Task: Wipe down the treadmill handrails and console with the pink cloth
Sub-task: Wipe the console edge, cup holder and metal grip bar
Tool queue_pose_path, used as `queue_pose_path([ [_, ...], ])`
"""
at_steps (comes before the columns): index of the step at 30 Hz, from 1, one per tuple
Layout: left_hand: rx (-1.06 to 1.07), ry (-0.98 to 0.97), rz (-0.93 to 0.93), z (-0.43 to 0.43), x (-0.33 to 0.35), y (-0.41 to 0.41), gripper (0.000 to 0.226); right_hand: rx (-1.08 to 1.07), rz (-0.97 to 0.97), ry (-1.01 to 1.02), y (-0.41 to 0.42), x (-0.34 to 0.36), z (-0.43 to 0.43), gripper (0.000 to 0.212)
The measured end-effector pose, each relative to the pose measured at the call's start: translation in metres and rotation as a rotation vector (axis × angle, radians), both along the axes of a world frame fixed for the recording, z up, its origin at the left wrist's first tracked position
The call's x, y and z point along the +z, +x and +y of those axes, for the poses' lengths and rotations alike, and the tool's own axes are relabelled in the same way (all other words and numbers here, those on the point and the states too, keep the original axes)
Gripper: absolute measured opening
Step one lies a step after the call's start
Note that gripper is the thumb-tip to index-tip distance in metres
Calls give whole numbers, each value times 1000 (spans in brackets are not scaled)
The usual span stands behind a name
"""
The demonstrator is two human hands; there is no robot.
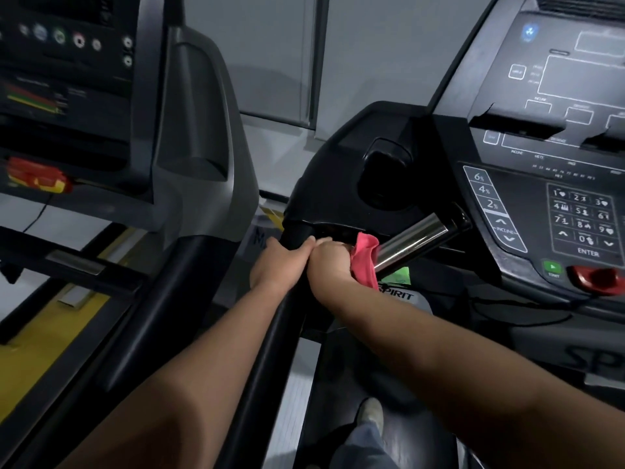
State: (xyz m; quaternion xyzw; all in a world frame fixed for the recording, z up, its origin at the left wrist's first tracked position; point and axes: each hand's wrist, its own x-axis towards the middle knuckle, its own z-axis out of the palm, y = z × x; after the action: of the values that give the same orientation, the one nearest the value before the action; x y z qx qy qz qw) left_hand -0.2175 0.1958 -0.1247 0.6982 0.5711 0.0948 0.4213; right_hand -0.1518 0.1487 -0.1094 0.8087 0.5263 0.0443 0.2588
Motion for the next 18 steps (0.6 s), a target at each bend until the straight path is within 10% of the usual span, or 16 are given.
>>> queue_pose_path([
  [18, 3, 52, 58, -5, 4, 1, 76, 458, -10, -7, 36, 53, -63, 42],
])
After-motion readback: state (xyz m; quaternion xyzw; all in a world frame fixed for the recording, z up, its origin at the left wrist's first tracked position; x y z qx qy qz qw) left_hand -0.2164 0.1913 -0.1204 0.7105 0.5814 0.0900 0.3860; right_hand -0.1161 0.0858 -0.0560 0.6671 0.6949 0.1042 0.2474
